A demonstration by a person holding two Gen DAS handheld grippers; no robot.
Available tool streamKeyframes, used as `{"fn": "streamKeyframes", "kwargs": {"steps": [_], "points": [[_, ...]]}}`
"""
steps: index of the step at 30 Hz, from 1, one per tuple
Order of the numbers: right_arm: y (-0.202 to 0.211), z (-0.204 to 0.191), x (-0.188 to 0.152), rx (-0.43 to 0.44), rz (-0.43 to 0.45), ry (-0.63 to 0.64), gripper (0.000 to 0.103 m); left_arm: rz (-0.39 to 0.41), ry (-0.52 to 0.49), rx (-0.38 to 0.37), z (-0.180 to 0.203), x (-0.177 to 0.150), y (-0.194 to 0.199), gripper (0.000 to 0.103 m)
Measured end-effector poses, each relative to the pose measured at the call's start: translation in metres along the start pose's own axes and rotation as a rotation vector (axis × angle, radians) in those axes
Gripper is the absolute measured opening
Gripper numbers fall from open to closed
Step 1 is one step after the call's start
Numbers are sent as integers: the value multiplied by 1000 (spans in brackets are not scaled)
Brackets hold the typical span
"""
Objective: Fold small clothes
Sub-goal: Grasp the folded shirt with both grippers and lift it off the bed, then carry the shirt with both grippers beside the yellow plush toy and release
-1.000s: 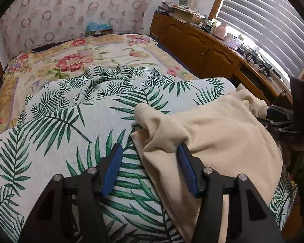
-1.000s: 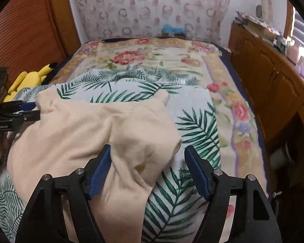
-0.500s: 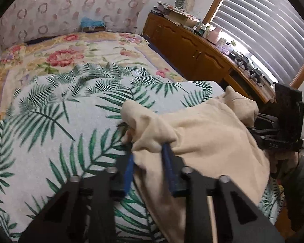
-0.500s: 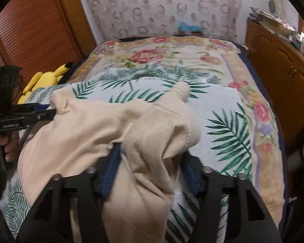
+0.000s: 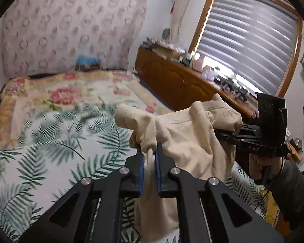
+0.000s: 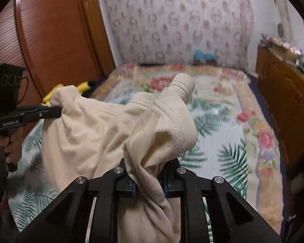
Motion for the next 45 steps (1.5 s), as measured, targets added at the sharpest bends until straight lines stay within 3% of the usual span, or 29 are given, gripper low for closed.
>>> {"fn": "streamKeyframes", "kwargs": {"steps": [8, 21, 35, 45], "points": [[17, -49, 39, 10, 79, 97, 15, 102, 12, 100, -24, -3, 60, 6], [-28, -158, 97, 93, 83, 318, 15, 199, 122, 269, -104, -41, 144, 6], [-127, -302, 148, 169, -12, 608, 15, 225, 358, 435, -209, -127, 181, 6], [-220, -399, 163, 222, -103, 782, 15, 189, 505, 480, -239, -181, 181, 6]]}}
Point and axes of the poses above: each gripper's, at about its wrist camera, not at the fingertips, and y roughly against the way its jaws point, z to its right, x to its top, the point moved 3 cm from there along -y, roughly the way its jaws point, and after that the axes turned 5 degrees about -z, right-handed, at the moved point
